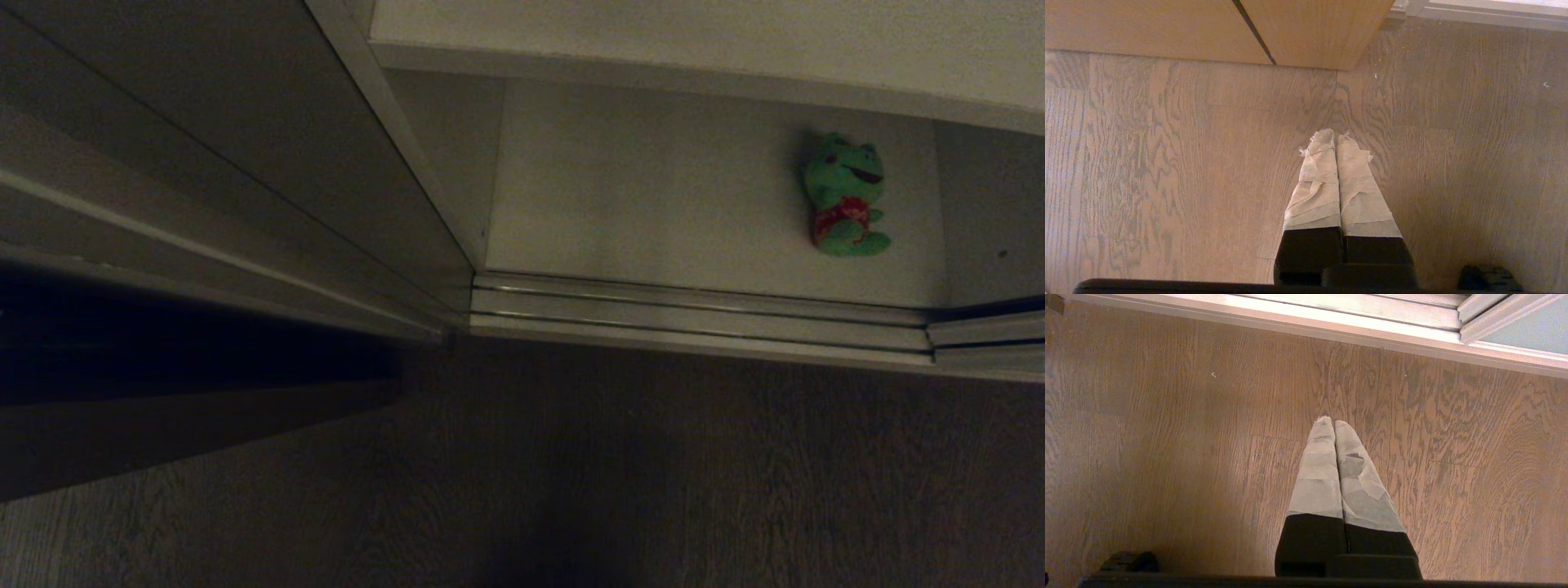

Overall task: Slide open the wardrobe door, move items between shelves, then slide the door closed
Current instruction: Place the green doll on the higher shelf

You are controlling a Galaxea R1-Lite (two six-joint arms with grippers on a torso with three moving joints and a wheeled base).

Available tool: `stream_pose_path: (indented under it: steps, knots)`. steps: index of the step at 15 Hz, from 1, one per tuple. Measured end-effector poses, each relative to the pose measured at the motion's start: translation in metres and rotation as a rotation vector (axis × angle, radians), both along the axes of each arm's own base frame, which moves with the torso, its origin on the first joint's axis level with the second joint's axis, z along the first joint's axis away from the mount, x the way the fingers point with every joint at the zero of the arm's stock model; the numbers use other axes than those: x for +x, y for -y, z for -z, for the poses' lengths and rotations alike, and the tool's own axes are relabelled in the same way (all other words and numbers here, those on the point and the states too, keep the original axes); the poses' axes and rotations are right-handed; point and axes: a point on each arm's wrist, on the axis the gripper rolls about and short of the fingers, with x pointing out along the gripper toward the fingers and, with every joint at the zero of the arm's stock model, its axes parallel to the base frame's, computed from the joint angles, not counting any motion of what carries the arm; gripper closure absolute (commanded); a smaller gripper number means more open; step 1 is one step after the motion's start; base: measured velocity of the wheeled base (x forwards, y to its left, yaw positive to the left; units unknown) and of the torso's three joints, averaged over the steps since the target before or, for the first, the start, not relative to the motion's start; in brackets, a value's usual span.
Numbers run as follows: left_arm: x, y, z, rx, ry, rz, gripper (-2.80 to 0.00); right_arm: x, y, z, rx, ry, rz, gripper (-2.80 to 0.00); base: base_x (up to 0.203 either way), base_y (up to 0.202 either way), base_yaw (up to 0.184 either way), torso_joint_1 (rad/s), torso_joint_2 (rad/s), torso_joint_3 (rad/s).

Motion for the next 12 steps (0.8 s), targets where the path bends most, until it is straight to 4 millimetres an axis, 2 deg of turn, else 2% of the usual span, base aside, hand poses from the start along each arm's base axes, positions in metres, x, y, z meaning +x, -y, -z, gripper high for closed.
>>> stream_pose_path:
  steps: [12]
  knots:
    - [0.0,0.0,0.0,0.0,0.0,0.0,0.0,-0.0013,0.0001,-0.001,-0.031,-0.029,0.003,0.0,0.0,0.0,0.0,0.0,0.0,0.0]
